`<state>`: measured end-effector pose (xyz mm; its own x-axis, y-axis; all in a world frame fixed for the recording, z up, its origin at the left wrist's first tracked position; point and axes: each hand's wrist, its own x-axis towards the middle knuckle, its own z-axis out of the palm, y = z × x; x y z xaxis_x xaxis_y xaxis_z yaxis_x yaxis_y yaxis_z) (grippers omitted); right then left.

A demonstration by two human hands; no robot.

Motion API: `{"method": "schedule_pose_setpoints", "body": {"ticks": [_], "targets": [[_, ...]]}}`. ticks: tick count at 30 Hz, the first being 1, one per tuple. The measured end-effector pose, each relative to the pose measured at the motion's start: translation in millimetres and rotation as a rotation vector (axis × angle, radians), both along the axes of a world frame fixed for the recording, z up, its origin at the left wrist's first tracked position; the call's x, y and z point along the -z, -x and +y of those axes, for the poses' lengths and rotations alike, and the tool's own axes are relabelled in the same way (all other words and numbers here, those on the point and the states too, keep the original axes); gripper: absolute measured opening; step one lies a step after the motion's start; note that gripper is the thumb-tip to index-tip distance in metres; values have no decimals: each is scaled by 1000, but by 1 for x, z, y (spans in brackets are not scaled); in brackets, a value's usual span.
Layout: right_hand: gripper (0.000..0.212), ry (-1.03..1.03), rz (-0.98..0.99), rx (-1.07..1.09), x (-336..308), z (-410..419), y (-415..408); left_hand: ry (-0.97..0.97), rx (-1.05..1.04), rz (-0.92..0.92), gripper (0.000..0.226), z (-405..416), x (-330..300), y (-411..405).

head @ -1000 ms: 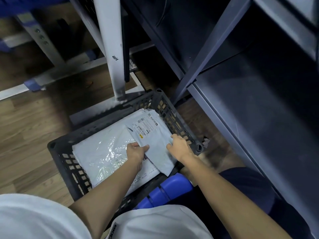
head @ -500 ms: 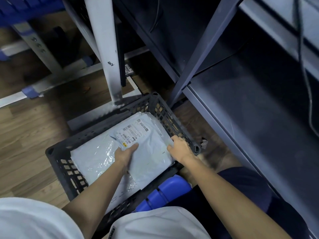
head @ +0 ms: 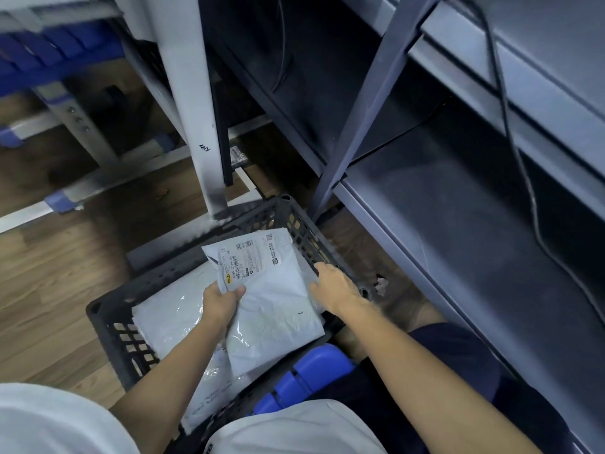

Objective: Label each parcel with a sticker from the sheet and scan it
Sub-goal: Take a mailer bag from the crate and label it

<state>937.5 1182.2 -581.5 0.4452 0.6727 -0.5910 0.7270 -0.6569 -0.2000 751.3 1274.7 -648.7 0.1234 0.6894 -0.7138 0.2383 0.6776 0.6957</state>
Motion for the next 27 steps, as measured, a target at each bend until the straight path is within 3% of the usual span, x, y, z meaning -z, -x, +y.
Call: {"method": "schedule_pose_setpoints", "body": {"ticks": [9,18,22,27], "targets": [[32,-258,-304,-69,-92,25,-28,-140,-19,-146,17,13,-67,-36],[30,-540,-632,-173,-238,39,-58,-386,1,-372,28,54,-191,-72],[29,-693,-664,-119,-308,22,-71,-540,90,-478,23,56,-259,-88],[20,-709,-782,19,-363,-21,-108,-691,212,-649,29,50,-340,-119]]}}
